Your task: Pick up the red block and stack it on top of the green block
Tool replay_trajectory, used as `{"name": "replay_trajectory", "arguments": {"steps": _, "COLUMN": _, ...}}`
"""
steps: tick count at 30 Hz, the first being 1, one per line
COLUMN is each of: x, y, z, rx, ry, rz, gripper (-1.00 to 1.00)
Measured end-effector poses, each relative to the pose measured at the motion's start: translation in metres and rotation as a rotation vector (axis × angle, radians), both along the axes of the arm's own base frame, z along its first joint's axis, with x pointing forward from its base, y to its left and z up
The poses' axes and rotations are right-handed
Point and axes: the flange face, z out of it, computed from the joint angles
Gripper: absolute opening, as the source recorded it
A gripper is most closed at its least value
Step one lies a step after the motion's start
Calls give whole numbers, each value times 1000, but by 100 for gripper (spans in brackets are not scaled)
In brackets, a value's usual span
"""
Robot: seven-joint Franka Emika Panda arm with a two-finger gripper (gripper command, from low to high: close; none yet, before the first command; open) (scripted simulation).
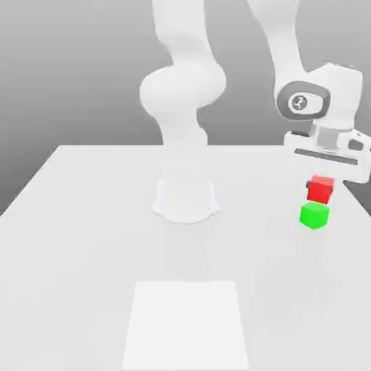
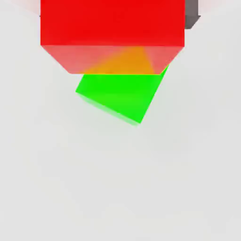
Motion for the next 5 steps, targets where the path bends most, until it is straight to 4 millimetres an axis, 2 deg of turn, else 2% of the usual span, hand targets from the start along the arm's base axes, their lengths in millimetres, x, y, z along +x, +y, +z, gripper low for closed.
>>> {"name": "replay_trajectory", "arguments": {"steps": 3, "x": -4, "y": 0, "z": -13, "rx": 19, "ry": 26, "rz": 2, "gripper": -100}}
{"name": "replay_trajectory", "arguments": {"steps": 4, "x": -8, "y": 1, "z": -16, "rx": 27, "ry": 37, "rz": 8, "gripper": 100}}
{"name": "replay_trajectory", "arguments": {"steps": 5, "x": -8, "y": 1, "z": -16, "rx": 27, "ry": 37, "rz": 9, "gripper": 100}}
